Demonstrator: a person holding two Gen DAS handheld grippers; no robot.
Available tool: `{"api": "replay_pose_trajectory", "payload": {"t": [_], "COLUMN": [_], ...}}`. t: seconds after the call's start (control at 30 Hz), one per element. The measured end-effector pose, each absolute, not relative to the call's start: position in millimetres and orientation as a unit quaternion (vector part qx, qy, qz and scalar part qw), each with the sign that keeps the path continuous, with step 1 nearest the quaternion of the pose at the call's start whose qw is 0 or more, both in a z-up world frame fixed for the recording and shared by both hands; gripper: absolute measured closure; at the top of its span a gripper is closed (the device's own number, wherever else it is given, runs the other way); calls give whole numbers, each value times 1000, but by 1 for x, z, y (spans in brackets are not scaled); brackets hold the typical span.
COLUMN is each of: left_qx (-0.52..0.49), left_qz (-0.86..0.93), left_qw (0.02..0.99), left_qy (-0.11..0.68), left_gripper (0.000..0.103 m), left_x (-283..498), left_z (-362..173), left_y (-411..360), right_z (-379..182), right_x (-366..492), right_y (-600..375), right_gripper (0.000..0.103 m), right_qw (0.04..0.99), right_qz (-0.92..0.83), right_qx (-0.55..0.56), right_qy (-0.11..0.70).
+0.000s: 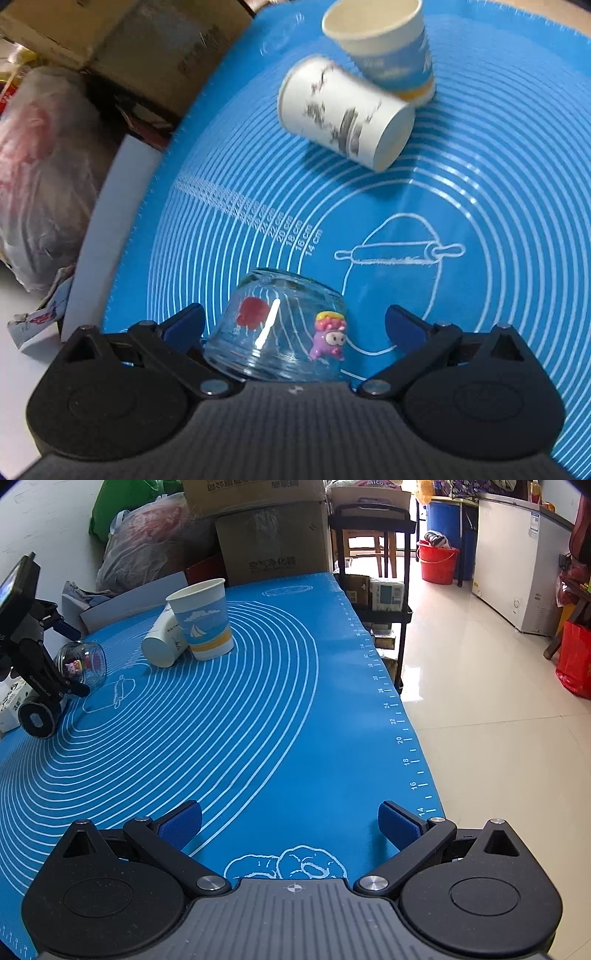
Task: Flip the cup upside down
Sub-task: 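Reach the left gripper to the clear glass jar and close on it, then lift the jar with the left gripper, carry it toward the right gripper, release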
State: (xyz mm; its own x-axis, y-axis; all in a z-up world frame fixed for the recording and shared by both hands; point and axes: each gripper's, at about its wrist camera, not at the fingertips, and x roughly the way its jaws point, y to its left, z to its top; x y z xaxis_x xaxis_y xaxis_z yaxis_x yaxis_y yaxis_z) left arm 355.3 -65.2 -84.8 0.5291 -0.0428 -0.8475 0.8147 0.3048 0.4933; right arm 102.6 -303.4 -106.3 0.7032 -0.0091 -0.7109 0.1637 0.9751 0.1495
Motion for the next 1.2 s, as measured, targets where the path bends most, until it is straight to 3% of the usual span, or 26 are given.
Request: {"api": "replay_pose_trajectory", "payload": {"t": [0.07,0.1,0.3,0.73,1.2], "left_qx": [516,522,524,516,514], "left_qz": [-297,-294,-280,-304,-379], "left_qw": [702,697,693,693,668], "left_qy": [392,395,408,402,382], "left_gripper": [3,10,23,24,24], "left_x": [362,364,376,355,223], "left_z": [-92,-95,-92,-85,-78], "left_y": [-68,-69,-73,-71,-77], "right_z": [-107,-108,-109,-106,-93], "right_x": [103,103,103,102,81], "right_y": [-305,-305,-305,-304,-288], "right_gripper": [0,0,0,0,0], "right_qw": [917,917,916,919,926], "right_qz": [-48,-48,-46,-45,-28], "right_qx": [102,103,105,105,92], "right_qy": [383,383,384,378,364]}}
